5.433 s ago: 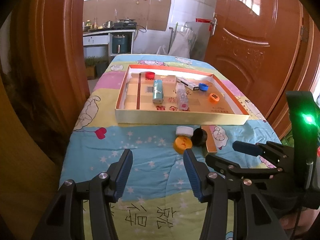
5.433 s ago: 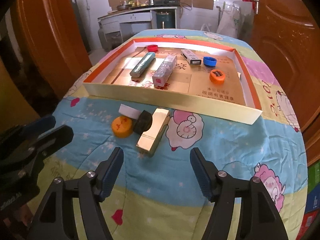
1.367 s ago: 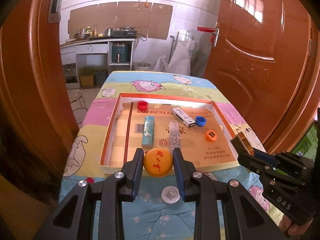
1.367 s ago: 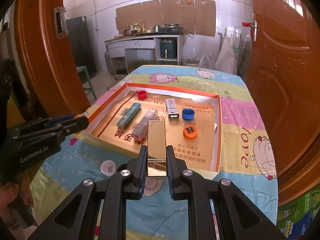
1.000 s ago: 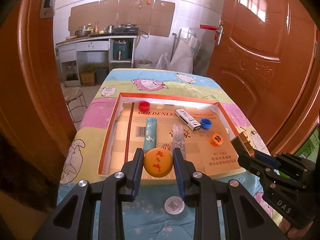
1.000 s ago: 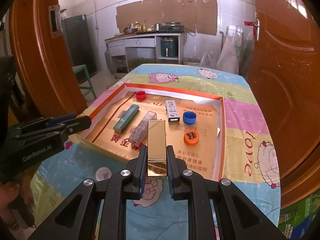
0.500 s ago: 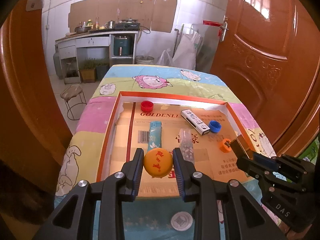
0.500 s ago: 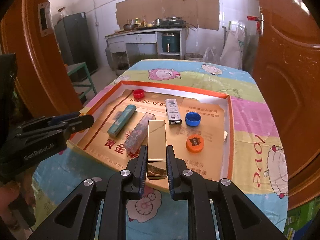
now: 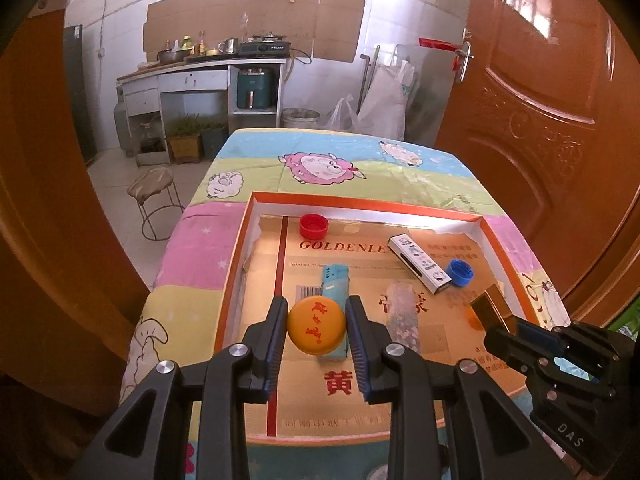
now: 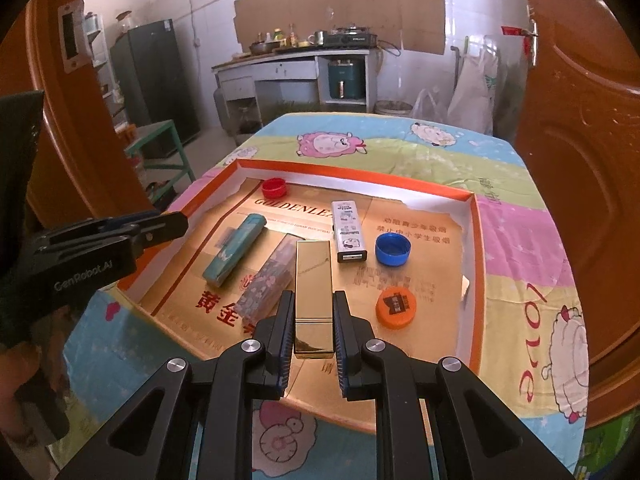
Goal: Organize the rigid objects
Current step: 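Lower the gold box into the lid with the right tool while the left tool lowers the yellow cap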
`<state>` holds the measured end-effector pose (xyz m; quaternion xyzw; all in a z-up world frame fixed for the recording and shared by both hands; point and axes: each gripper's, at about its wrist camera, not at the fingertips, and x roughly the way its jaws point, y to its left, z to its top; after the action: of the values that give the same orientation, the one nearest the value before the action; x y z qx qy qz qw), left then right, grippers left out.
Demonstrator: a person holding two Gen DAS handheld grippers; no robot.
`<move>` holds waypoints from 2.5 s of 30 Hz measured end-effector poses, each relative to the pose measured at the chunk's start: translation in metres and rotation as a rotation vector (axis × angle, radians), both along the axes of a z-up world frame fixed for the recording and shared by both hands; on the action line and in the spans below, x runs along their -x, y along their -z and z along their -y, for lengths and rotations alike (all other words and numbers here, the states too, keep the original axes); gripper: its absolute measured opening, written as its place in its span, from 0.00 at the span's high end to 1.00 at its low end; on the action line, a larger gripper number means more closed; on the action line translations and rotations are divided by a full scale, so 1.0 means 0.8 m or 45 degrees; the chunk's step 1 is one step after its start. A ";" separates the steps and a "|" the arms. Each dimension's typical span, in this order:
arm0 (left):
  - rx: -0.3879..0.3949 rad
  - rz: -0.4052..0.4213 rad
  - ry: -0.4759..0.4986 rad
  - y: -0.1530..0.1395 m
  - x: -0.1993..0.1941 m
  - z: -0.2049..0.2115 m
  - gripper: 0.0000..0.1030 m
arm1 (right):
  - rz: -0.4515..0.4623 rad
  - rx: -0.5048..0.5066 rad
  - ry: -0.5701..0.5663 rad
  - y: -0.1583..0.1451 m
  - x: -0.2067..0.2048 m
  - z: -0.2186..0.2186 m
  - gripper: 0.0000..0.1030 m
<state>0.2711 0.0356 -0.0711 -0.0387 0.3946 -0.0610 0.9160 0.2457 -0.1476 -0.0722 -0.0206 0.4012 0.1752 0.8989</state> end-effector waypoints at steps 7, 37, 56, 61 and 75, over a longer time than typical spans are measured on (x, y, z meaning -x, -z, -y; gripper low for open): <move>-0.005 -0.025 -0.001 0.010 -0.016 0.000 0.71 | -0.018 0.000 -0.016 0.008 -0.014 -0.003 0.82; -0.058 -0.112 -0.012 0.033 -0.088 -0.013 0.71 | -0.094 0.017 -0.049 0.038 -0.053 -0.012 0.82; -0.069 -0.180 -0.004 0.052 -0.102 -0.010 0.71 | -0.123 0.042 -0.063 0.048 -0.061 -0.018 0.82; -0.075 -0.192 0.003 0.058 -0.105 -0.009 0.71 | -0.134 0.050 -0.065 0.051 -0.061 -0.019 0.82; -0.104 -0.173 0.018 0.063 -0.104 -0.006 0.70 | -0.147 0.069 -0.065 0.057 -0.062 -0.023 0.82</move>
<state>0.3546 0.0401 -0.1211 -0.0028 0.4581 -0.0485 0.8876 0.2956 -0.1295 -0.1176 -0.0450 0.4564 0.1880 0.8685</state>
